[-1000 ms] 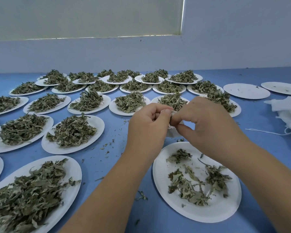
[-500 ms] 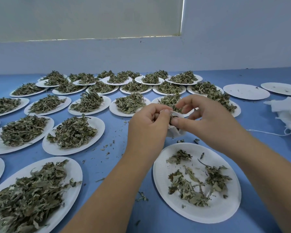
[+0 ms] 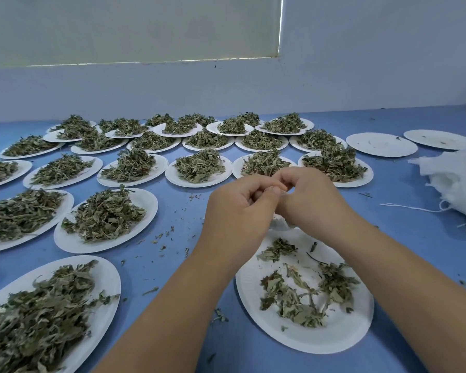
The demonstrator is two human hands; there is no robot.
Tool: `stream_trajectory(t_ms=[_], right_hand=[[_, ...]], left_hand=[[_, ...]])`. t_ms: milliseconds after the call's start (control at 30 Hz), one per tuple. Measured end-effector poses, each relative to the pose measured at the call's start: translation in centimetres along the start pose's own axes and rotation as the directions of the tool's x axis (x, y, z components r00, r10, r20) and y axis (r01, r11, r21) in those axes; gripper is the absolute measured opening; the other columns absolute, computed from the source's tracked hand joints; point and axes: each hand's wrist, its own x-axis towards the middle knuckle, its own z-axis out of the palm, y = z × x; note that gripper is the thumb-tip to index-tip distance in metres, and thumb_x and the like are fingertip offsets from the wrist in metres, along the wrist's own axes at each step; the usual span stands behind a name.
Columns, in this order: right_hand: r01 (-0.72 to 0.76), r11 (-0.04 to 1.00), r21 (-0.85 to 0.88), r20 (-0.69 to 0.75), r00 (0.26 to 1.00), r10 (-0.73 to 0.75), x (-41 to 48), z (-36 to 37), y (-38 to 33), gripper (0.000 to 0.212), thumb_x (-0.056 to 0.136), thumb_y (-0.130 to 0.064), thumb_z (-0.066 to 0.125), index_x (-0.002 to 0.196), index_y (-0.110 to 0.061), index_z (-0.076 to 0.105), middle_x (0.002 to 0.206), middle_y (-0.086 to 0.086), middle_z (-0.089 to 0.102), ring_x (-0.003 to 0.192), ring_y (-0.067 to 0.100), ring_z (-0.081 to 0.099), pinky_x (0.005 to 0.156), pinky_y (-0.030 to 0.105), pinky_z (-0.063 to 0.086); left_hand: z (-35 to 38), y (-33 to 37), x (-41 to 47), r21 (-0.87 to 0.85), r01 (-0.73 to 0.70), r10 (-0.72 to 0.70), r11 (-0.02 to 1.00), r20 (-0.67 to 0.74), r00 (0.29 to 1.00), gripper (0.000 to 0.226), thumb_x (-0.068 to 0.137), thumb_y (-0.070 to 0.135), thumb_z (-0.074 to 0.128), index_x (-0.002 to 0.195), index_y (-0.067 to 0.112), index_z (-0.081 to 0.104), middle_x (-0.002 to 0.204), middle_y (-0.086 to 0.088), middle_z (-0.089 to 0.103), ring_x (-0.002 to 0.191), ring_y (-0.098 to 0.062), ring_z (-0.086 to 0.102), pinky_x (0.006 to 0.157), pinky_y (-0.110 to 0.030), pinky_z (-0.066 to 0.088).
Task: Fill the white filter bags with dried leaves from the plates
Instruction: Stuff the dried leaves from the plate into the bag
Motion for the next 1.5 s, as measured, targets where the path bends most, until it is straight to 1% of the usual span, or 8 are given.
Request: stream_trajectory(t_ms=[167,333,533,667,833,967,1267,1500], right_hand=[[0.012,0.991,0.134,0.060,0.998,-0.020,-0.4,-0.7,-0.1,0.011,0.084,-0.026,0.065,0.074,-0.023,0.068,0.053,-0.007,0.058,0.044,0.004,0.053,0.047,0.023,0.050],[-0.091,0.921,0.379,0.367,0.928,-0.060,-1.2,-1.6,-0.3,0.028,0.084,-0.018,0.063,0.106,-0.034,0.071,0.097,0.003,0.072,0.081,0.027,0.072,0.064,0.029,0.058],[-0.054,0.914,0.403,0.151,0.988,-0.008,-1.1,-0.3,-0.2,0.029,0.082,-0.002,0.066,0.091,-0.028,0.076,0.080,0.001,0.072,0.064,0.015,0.068,0.055,0.023,0.054],[-0.050,0.958,0.281,0.046,0.998,0.038,-0.8,-0.1,-0.2,0.025,0.082,0.000,0.064,0.076,-0.022,0.075,0.067,-0.005,0.069,0.050,0.008,0.062,0.047,0.021,0.050],[-0.082,0.993,0.080,-0.011,0.996,0.083,-0.4,0.3,-0.2,0.024,0.080,0.002,0.056,0.066,-0.014,0.066,0.051,-0.001,0.055,0.031,0.006,0.048,0.034,0.014,0.034],[-0.068,0.998,0.012,-0.034,0.997,0.068,-0.2,0.2,0.1,0.011,0.079,-0.003,0.058,0.071,-0.007,0.065,0.054,0.003,0.055,0.031,0.009,0.046,0.034,0.016,0.035],[-0.002,0.939,0.344,0.118,0.992,-0.041,-0.8,-1.1,0.2,0.014,0.091,-0.026,0.064,0.091,-0.017,0.076,0.086,0.009,0.072,0.076,0.025,0.070,0.065,0.033,0.061],[0.036,0.992,0.123,-0.015,0.999,-0.034,-0.6,-0.2,0.8,0.010,0.086,-0.015,0.065,0.078,-0.008,0.066,0.061,0.000,0.060,0.043,0.004,0.057,0.040,0.014,0.041]], left_hand=[[-0.3,0.0,0.1,-0.062,0.000,-0.001,0.998,-0.018,1.000,0.022,0.092,0.011,0.060,0.084,0.024,0.075,0.072,-0.002,0.068,0.063,-0.014,0.063,0.062,-0.029,0.057],[-0.9,-0.3,0.4,-0.145,0.016,-0.033,0.989,-0.116,0.993,0.023,0.094,0.015,0.059,0.083,0.028,0.075,0.067,0.008,0.065,0.058,-0.007,0.056,0.054,-0.023,0.047],[-0.6,-0.2,0.3,-0.210,0.051,-0.057,0.976,-0.025,0.998,0.021,0.095,0.007,0.057,0.085,0.016,0.073,0.049,0.016,0.053,0.038,0.001,0.046,0.042,-0.010,0.038],[-0.2,0.1,0.0,-0.232,0.057,-0.042,0.971,0.071,0.997,0.024,0.094,0.003,0.056,0.083,0.014,0.074,0.062,0.009,0.068,0.049,-0.004,0.061,0.051,-0.018,0.051],[0.0,0.3,0.0,-0.215,0.079,-0.060,0.973,0.093,0.994,0.019,0.093,-0.001,0.056,0.082,0.006,0.071,0.041,0.015,0.047,0.032,-0.001,0.043,0.039,-0.006,0.038],[0.1,0.1,0.1,-0.167,0.063,-0.047,0.984,0.094,0.994,0.020,0.093,0.005,0.059,0.081,0.012,0.073,0.043,0.016,0.046,0.035,0.000,0.039,0.039,-0.008,0.034],[-0.5,0.1,0.3,-0.238,0.044,-0.048,0.970,-0.014,0.999,0.025,0.098,0.006,0.051,0.082,0.013,0.069,0.042,0.019,0.050,0.034,0.003,0.046,0.038,-0.006,0.036],[-0.1,-0.1,0.1,-0.150,0.047,-0.041,0.988,0.037,0.998,0.026,0.096,0.009,0.054,0.078,0.019,0.070,0.042,0.017,0.049,0.034,0.001,0.041,0.038,-0.008,0.032]])
